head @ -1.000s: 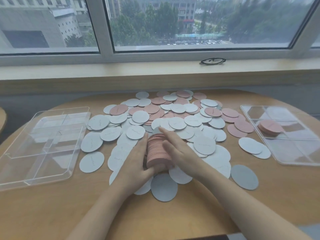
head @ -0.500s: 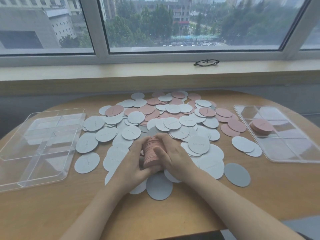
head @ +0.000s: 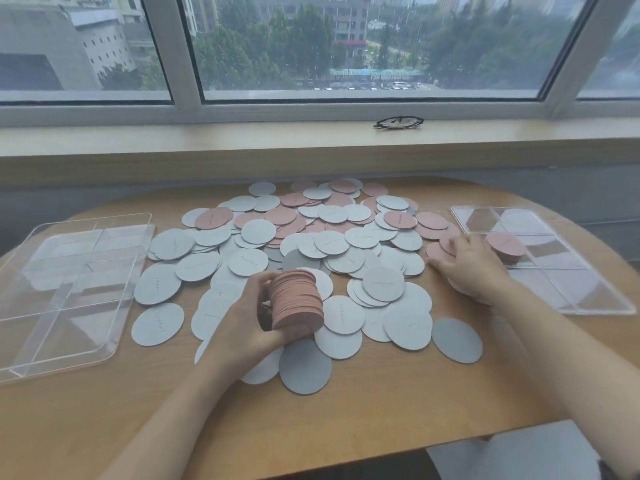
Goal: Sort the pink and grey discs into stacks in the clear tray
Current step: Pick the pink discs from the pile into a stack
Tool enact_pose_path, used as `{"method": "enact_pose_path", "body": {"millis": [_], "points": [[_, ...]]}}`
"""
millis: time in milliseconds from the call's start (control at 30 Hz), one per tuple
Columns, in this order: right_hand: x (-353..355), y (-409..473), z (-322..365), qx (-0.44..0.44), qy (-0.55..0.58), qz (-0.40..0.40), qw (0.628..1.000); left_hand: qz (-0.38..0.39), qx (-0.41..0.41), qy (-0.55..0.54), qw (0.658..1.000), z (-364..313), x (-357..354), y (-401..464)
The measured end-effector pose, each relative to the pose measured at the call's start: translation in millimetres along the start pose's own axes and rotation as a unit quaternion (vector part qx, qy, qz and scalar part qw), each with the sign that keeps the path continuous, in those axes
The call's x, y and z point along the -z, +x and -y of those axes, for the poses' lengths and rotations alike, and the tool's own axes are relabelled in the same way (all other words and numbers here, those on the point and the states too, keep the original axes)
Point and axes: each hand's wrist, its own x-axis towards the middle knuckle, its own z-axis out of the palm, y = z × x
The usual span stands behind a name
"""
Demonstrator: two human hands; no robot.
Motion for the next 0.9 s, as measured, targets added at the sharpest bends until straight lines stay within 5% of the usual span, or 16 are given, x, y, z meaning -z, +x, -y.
{"method": "enact_pose_path", "body": {"millis": [133,367,600,767,900], "points": [[7.6,6.9,1.0,0.029,-0.063,0.000,0.998,0.001,-0.002,-0.005,1.000,-1.4,-0.2,0.0],[6.4,1.5,7.9,0.096,-0.112,-0.128,0.981,0.000,0.001,-0.015,1.000,-3.6,0.4,-0.7],[6.2,-33.9,46.8,0.175,0.099,-0.283,0.938,-0.001,-0.002,-0.018,1.000,-3.9,1.0,-0.9],[8.7,-73.8,120.1,0.247,0.352,-0.184,0.884,0.010,-0.005,-0.017,1.000,-1.7,2.1,-1.0],[0.0,-99.8,165.4,0.290,0.440,-0.086,0.846,0.013,-0.021,-0.015,1.000,0.7,1.8,-1.2]]}}
